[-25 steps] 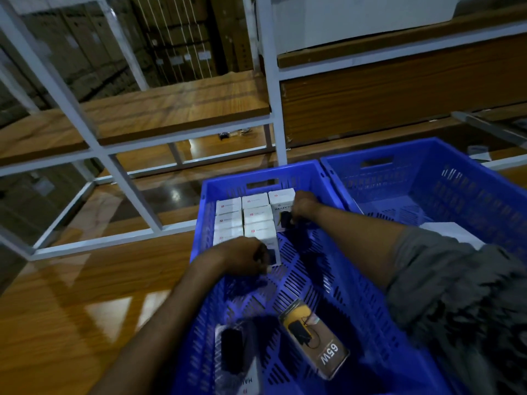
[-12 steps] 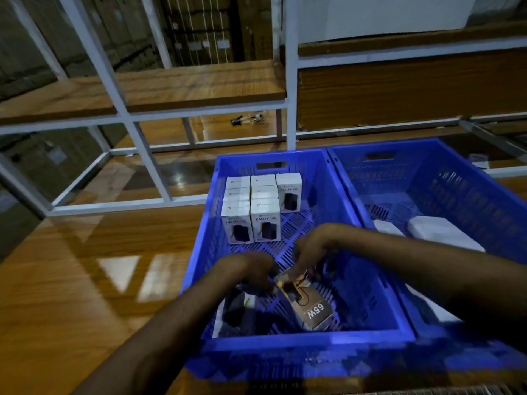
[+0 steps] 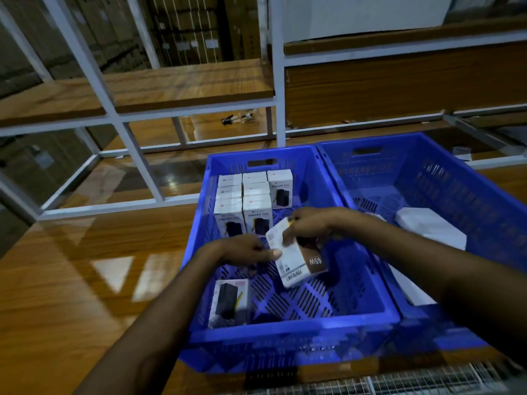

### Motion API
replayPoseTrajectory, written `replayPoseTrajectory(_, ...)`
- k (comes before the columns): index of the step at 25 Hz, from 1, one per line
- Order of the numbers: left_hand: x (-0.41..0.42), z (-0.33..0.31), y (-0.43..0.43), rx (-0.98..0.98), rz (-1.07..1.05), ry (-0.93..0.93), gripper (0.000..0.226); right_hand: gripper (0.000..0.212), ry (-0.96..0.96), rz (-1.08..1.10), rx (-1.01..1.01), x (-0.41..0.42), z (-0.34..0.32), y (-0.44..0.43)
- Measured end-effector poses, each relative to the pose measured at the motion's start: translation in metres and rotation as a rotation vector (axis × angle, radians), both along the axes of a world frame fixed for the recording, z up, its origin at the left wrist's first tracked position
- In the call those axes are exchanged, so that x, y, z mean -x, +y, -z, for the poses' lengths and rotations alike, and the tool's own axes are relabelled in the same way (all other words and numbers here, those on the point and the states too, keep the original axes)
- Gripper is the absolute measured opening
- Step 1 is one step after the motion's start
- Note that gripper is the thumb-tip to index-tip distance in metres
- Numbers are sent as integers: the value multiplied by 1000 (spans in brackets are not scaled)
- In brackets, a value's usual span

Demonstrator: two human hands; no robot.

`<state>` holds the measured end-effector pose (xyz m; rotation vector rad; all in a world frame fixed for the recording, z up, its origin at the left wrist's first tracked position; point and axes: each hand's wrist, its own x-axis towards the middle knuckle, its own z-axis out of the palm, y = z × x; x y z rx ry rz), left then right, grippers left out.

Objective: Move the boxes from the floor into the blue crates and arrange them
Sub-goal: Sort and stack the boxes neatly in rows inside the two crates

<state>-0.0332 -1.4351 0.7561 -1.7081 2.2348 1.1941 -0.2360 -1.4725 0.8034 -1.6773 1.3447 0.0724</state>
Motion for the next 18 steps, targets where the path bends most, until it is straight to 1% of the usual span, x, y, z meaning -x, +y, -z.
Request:
replayPoseTrajectory(1,1,-2,1,-24,-33,81,69,36,-112,92,-17,5,-4,-2)
replayPoseTrajectory(4,10,-16,7,-141,-156,402,46,35,-479,396,-91,10,-10,-5)
replayPoseTrajectory(5,11,-20,7,-149,-194,503,41,33,-603,481,-120,11,-10,-6)
replayPoseTrajectory(6,11,-22,7,-131,-243,594,40,32,-706,545,-151,12,-12,-7)
replayPoseTrajectory(8,10,-28,5,-32,-364,719,41,32,-830,617,-172,16,-14,-10)
replayPoseTrajectory(10,8,-33,2,62,-459,829,45,25,-844,622,-148,22,-19,-12)
replayPoseTrajectory(12,5,-32,-4,126,-549,933,57,21,-754,596,-128,26,-18,-15)
replayPoseTrajectory(14,2,-29,-10,201,-653,974,63,27,-641,527,-85,28,-16,-16)
replayPoseTrajectory(15,1,-28,-13,251,-688,958,61,35,-588,481,-34,28,-14,-18)
replayPoseTrajectory(16,0,-28,-14,294,-703,932,56,50,-529,432,32,27,-13,-18)
replayPoseTrajectory(18,1,-30,-13,353,-680,867,44,88,-437,342,150,26,-14,-17)
